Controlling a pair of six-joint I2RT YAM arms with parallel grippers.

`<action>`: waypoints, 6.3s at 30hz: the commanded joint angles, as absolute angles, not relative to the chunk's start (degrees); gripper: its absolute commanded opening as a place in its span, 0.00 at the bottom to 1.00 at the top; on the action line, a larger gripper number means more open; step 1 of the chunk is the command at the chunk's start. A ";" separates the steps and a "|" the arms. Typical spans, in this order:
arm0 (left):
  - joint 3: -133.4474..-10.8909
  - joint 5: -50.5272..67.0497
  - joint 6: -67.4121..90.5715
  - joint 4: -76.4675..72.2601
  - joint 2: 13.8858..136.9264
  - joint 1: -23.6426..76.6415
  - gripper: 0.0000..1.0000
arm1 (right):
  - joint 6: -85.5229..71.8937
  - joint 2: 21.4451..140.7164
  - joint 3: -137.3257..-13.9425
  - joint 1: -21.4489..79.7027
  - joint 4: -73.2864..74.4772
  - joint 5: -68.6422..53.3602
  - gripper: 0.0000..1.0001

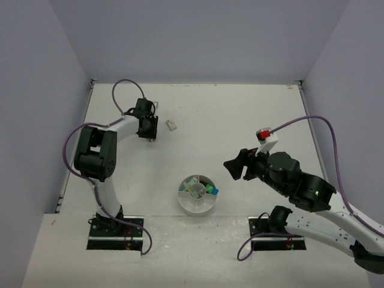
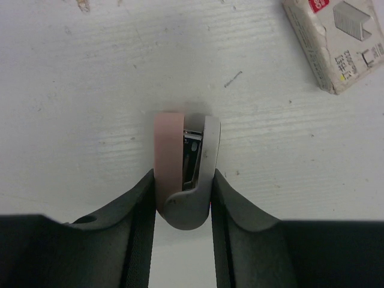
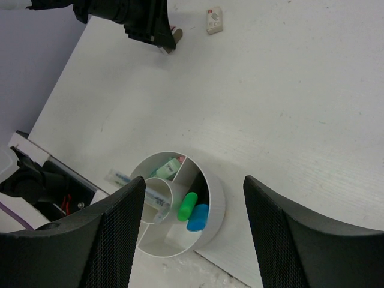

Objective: Sort the stationery into containers
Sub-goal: Pick up the stapler from the center of the board, then place the stapler in the storage box, then pick up the stationery from the center of the board.

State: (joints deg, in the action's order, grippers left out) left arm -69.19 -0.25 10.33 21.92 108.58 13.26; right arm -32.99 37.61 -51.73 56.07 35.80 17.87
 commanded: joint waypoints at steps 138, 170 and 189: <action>-116.25 -23.82 51.39 53.11 134.58 25.44 0.87 | -89.88 28.49 -54.13 78.13 63.23 35.83 0.99; -54.78 22.10 16.75 -6.25 62.59 25.58 0.00 | -47.23 77.94 -100.80 47.53 47.42 -6.62 0.83; -49.74 36.32 21.65 -5.27 52.23 25.66 0.00 | -36.78 92.47 -112.49 46.96 49.70 -14.34 0.49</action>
State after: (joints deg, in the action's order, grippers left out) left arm -48.05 33.95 20.49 -3.88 52.97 25.63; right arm -40.83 92.93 -112.52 46.85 49.22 -11.51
